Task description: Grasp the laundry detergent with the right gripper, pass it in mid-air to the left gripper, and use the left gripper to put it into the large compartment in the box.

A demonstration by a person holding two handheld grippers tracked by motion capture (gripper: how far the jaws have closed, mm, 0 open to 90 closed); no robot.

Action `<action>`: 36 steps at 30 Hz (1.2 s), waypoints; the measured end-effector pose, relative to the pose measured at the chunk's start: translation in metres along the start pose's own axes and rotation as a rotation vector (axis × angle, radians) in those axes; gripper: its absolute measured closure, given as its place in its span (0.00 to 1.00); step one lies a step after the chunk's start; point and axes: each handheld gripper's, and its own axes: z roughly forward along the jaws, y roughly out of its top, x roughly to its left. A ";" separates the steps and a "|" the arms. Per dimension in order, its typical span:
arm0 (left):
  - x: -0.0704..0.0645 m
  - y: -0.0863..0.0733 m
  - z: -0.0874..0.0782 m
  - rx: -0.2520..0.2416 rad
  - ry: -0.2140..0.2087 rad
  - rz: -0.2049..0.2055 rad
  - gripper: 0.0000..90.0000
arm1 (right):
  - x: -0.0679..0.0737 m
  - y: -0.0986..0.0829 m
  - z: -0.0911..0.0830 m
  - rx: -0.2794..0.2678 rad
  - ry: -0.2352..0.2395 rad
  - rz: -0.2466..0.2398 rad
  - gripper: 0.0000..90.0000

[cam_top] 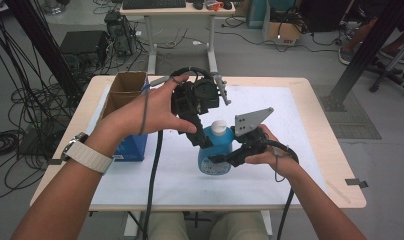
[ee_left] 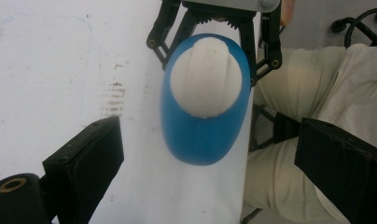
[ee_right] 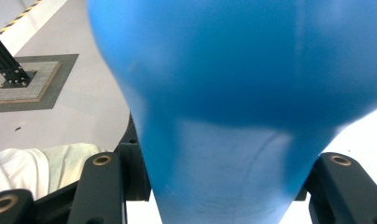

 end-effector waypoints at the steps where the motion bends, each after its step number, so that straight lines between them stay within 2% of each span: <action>1: 0.000 0.000 0.000 0.001 0.000 0.001 0.09 | 0.000 0.000 0.000 0.001 0.000 0.000 0.48; 10: 0.000 0.002 0.004 -0.002 0.000 0.006 0.09 | 0.000 0.002 0.000 -0.005 0.003 -0.009 0.47; 14: 0.000 0.004 0.007 -0.001 0.000 0.010 0.09 | 0.002 0.004 -0.002 -0.001 0.007 0.004 0.47; 17: 0.000 0.006 0.010 0.000 -0.004 0.013 0.09 | 0.001 0.004 -0.002 0.002 -0.009 -0.014 0.47; 18: 0.000 0.007 0.012 0.001 -0.007 0.016 0.09 | 0.003 0.005 -0.002 -0.001 0.005 0.005 0.47; 30: 0.001 0.014 0.028 0.018 -0.026 0.035 0.10 | 0.007 0.007 -0.002 0.009 0.014 0.010 0.47; 31: 0.002 0.014 0.029 0.022 -0.027 0.035 0.10 | 0.006 0.007 -0.001 0.013 -0.004 -0.012 0.47; 32: 0.002 0.014 0.031 0.023 -0.030 0.037 0.10 | 0.006 0.007 -0.001 0.008 0.000 -0.017 0.47; 36: 0.002 0.016 0.036 0.027 -0.037 0.041 0.12 | 0.006 0.007 -0.001 0.009 0.002 -0.017 0.47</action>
